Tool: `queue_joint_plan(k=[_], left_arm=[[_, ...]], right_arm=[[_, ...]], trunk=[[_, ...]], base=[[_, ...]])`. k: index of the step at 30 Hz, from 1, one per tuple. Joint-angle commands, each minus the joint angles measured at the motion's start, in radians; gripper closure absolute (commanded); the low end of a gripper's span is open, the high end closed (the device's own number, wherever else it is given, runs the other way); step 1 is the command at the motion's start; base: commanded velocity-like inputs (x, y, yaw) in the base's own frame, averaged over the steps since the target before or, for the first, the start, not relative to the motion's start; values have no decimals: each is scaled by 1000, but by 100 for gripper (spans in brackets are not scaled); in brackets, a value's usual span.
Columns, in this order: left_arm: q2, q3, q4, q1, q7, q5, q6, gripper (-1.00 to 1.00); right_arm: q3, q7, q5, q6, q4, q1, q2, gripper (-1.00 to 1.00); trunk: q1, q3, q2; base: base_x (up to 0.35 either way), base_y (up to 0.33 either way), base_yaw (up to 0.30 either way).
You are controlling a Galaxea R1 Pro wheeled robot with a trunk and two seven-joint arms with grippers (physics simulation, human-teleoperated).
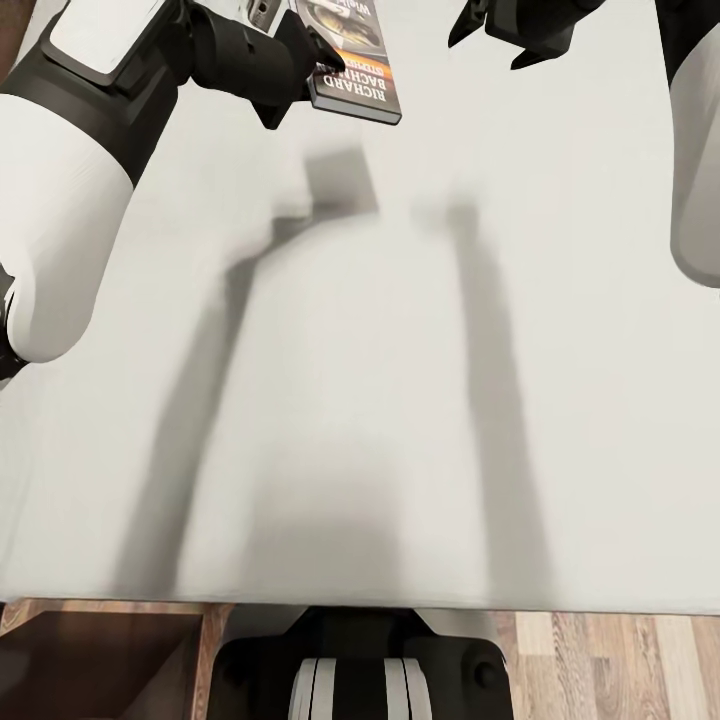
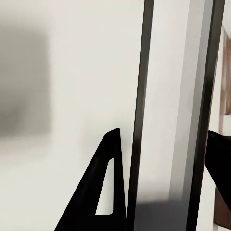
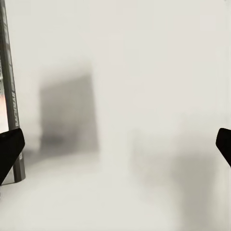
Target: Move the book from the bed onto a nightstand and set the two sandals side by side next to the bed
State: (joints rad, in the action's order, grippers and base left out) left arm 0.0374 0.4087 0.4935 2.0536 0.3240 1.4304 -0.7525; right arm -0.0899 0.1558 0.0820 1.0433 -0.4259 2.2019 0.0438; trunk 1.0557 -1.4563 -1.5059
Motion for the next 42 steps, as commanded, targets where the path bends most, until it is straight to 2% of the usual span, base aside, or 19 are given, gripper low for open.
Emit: queue_joint_plan(k=[1, 42], left_arm=[[-1, 4, 1, 1, 9, 10, 0, 100], [-1, -1, 3, 0, 9, 11, -2, 100]], right_arm=[[-5, -4, 4, 4, 0, 1, 1, -100], [-5, -4, 4, 4, -1, 0, -1, -100]], trunk=[[0, 1, 0], [0, 69, 0]], base=[[0, 0, 0], [0, 0, 0]])
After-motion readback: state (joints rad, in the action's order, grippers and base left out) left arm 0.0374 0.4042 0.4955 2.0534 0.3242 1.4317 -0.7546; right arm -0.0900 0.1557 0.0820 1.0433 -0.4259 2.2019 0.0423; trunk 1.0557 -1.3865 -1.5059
